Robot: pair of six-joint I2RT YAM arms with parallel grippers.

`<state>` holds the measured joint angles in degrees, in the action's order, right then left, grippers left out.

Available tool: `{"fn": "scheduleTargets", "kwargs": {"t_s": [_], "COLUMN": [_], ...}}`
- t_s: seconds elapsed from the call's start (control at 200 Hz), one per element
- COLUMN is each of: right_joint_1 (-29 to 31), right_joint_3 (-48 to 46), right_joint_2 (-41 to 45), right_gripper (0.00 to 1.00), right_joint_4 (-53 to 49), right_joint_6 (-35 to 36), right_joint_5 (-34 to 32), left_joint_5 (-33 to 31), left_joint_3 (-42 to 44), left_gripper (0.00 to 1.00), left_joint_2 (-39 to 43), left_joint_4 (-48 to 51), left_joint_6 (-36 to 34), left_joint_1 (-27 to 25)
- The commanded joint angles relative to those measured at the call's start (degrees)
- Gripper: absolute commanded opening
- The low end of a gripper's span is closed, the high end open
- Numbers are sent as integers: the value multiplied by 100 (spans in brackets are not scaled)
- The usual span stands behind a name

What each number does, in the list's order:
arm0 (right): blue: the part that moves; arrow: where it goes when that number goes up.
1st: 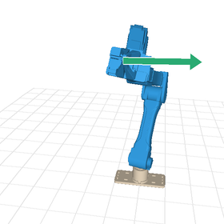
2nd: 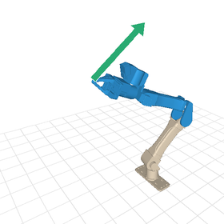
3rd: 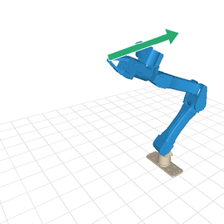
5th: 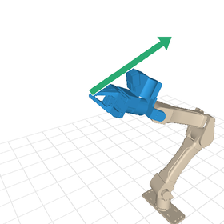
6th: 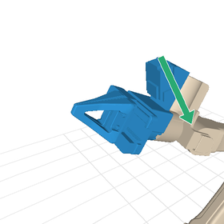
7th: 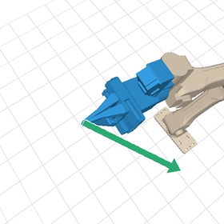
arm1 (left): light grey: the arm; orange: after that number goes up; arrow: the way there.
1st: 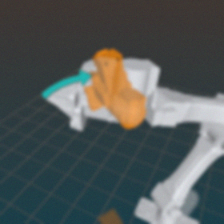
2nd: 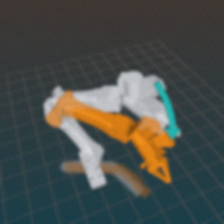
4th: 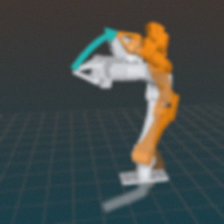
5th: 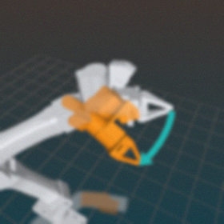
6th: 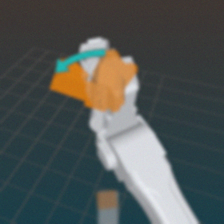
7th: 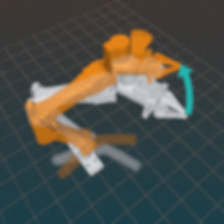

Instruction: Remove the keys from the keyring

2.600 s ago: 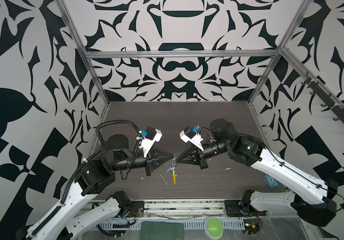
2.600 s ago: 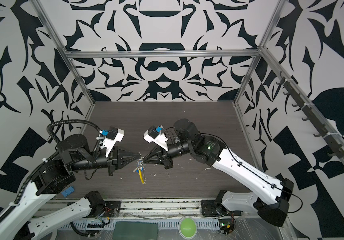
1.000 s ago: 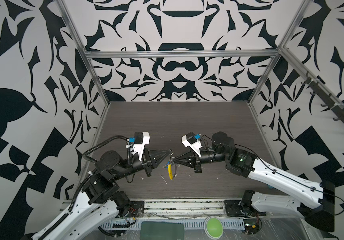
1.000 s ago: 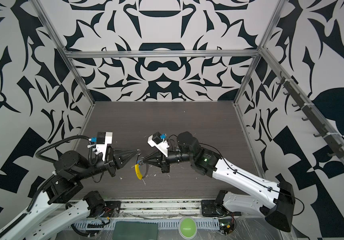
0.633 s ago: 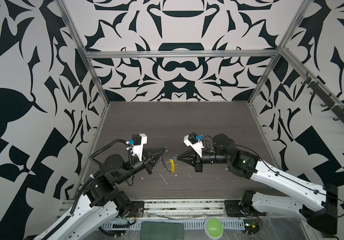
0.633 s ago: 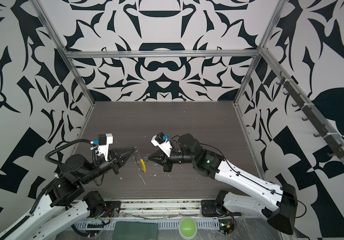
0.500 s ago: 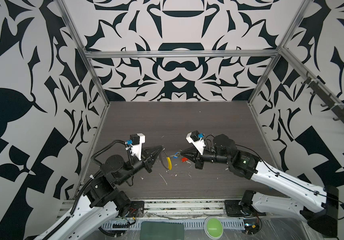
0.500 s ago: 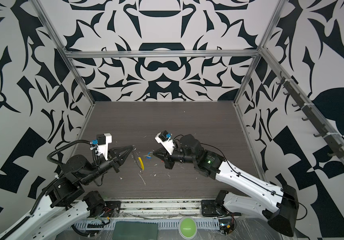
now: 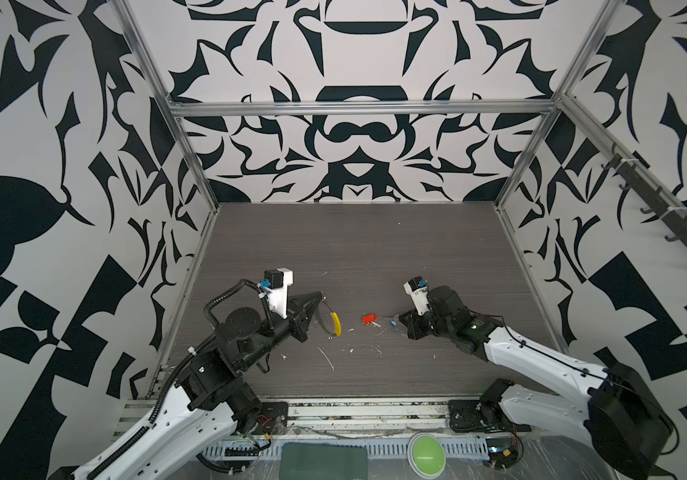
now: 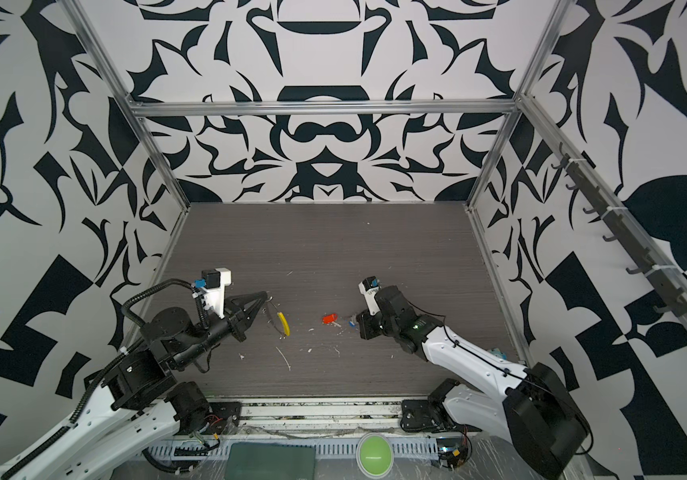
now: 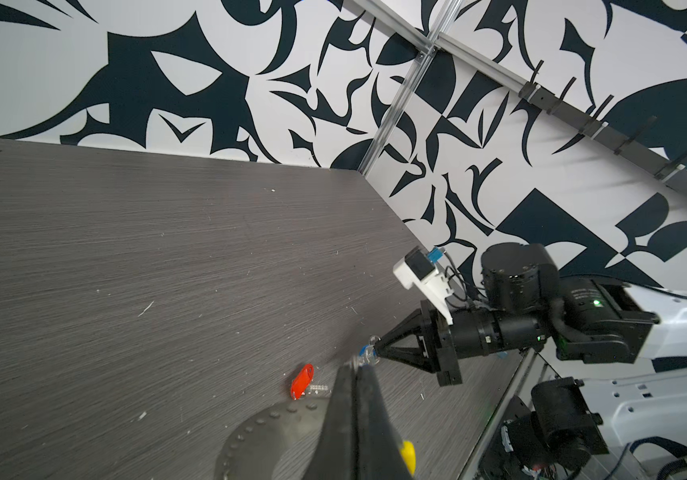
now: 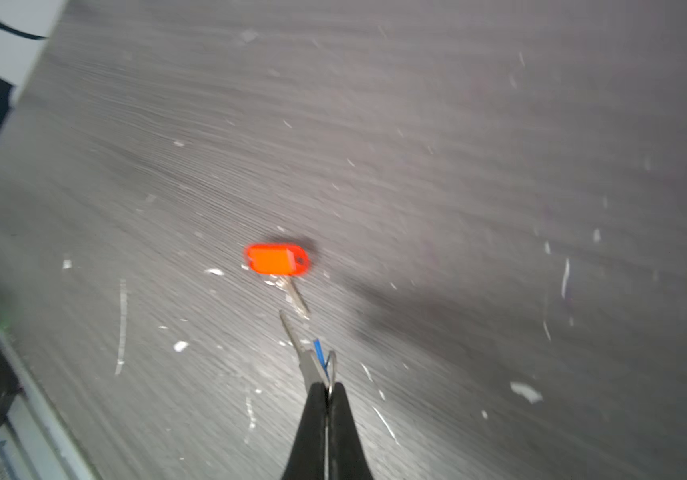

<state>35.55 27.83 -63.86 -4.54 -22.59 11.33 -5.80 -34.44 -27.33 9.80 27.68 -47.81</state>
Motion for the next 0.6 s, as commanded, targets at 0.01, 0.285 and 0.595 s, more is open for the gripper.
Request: {"fn": "scheduleTargets", "kwargs": {"t_s": [0.01,0.285,0.595], "right_joint_1": [-149,-249,-258], "right_joint_3": [-78,-48,130], "right_joint_2": [-158,-460,31], "right_gripper": [0,14,46], "right_joint_4": [594,303,-200], "right_joint_6": [-380,-571,-783], "right_joint_5": [127,-341,-880], "left_joint_5": [-70,-105,-79], "left_joint_3": [-46,-20,-7], "left_gripper": [0,0,0], "left_joint_2": [129,266,297], "left_joint_4": [-9,48,92], "left_joint_6": [88,144,194], "left_joint_1": [-18,-18,-18]}}
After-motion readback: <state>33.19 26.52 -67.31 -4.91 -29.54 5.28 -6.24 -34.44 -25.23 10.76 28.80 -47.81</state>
